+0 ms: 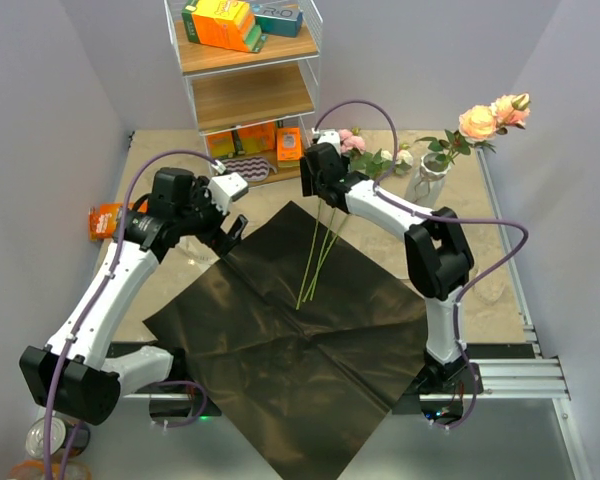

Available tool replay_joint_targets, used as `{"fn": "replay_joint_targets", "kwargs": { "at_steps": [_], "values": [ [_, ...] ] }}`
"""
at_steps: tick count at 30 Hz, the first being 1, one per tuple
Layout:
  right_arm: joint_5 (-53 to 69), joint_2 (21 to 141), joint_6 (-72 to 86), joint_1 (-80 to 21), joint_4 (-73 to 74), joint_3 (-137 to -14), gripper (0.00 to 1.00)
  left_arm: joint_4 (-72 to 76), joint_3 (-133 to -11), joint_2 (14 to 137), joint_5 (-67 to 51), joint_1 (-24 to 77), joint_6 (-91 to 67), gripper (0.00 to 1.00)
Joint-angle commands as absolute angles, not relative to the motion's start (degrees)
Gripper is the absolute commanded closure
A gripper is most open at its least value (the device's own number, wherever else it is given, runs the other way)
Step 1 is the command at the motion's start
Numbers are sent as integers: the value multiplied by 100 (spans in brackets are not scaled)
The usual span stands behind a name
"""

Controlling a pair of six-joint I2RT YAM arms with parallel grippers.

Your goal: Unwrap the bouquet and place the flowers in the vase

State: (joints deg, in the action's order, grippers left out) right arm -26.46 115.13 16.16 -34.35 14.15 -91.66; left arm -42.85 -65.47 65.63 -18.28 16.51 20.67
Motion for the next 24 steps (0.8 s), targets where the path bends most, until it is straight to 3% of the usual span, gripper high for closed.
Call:
{"fn": "replay_joint_targets", "kwargs": {
  "at_steps": [1, 11, 24],
  "values": [
    [-2865, 11715, 2162, -3349, 1644, -9668, 24, -4087, -6522, 6469, -1653, 1626, 2285, 1],
    [-2663, 12137, 2812, -3006, 1740, -9527, 35, -3911, -6284, 6451, -1486, 1626, 2312, 1],
    [-2698, 12699, 3199, -2900, 1916, -9905, 39, -3937, -6258, 6486, -1476, 1626, 2382, 1]
  ]
}}
